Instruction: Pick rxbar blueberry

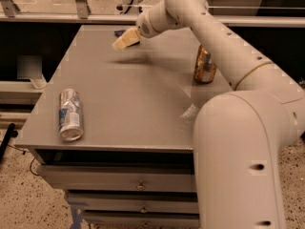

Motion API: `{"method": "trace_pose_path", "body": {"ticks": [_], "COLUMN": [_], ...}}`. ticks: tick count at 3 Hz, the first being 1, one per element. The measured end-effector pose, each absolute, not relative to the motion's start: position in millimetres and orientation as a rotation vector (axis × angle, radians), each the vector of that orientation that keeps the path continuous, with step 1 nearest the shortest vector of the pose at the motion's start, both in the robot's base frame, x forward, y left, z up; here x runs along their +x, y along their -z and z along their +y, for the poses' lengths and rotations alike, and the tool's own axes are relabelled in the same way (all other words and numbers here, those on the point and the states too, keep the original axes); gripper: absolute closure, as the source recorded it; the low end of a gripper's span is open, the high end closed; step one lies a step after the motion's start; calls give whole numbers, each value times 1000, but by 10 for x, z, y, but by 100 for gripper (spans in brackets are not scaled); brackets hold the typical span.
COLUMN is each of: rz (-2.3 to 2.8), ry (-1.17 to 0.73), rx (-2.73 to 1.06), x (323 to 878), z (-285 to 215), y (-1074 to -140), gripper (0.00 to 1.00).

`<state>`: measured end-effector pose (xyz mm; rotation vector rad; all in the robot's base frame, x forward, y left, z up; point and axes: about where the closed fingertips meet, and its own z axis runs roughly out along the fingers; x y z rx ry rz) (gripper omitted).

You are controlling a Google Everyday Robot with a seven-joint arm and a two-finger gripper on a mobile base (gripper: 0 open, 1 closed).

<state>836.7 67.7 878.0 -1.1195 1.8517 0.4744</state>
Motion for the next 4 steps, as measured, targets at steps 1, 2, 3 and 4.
{"method": "trace_pose_path", "body": {"ticks": [1,2,3,4], "rz": [1891,1922,1944,1950], "ry": [-468,-467,-471,-475], "rx": [-1099,-1075,-1048,-1030], "x": [8545,8655,8723,8764], "z": [719,712,689,688], "y": [-8592,-8460,-8359,-8340], "gripper": [0,0,18,41]}}
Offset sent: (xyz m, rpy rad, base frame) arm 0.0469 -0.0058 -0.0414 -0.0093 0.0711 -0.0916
